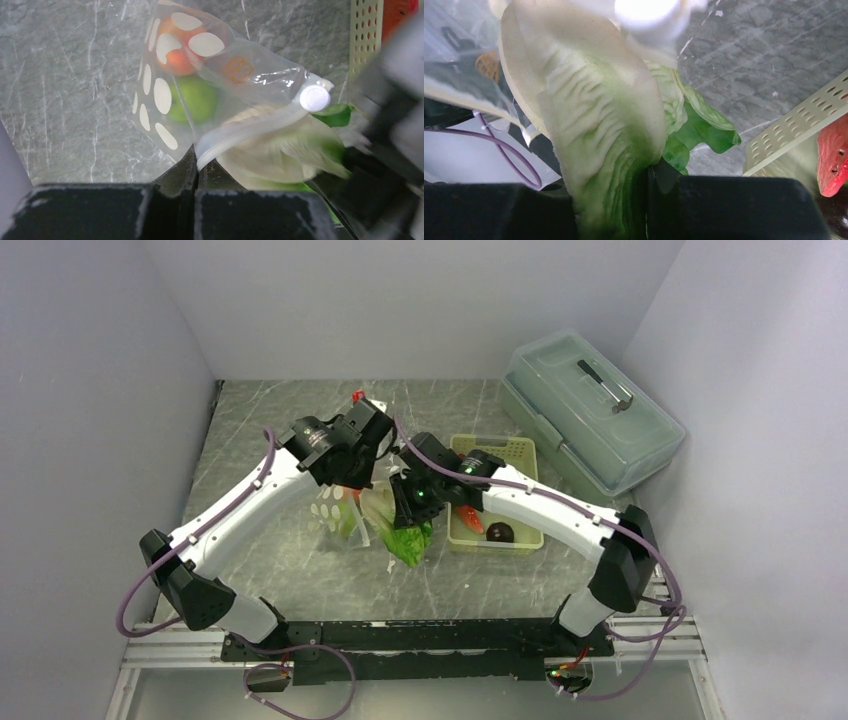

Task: Place the food in the zip-top bag and seal the zipper
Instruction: Place the fake vegetable in the zipper food storage bag.

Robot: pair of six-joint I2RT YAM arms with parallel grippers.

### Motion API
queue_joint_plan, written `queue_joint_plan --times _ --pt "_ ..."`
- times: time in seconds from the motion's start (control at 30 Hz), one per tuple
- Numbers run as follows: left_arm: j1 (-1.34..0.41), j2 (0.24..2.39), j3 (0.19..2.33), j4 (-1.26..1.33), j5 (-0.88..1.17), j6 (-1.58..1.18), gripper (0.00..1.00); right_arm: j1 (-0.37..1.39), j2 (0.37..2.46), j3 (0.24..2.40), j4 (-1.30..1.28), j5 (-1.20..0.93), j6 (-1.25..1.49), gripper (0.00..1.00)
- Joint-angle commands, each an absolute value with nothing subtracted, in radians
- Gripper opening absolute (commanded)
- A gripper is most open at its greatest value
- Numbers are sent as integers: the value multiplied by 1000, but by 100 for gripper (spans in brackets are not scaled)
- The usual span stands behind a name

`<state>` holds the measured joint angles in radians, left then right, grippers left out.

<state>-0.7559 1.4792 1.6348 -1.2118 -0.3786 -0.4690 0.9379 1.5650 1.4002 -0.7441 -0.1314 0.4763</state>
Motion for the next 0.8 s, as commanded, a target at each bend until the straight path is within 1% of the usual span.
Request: queue_joint_plan --times 0.0,0.13,0.3,0.6,0.77 --pt "-810 1440 1616 -1171 -386 -512 0 943 1607 1473 -771 -116 493 0" --pt "-855 1432 1589 -1163 -399 -550 0 942 1644 1501 -785 -118 517 0" --pt "-901 1417 1537 -1139 -404 -589 0 940 1644 1490 -736 -127 575 0" --pt "-968 1411 1501 -1138 -421 -630 0 880 1607 1447 -608 -285 643 0" --pt "-988 1413 1493 -1142 -423 -634 0 845 1612 1445 -577 -369 655 0"
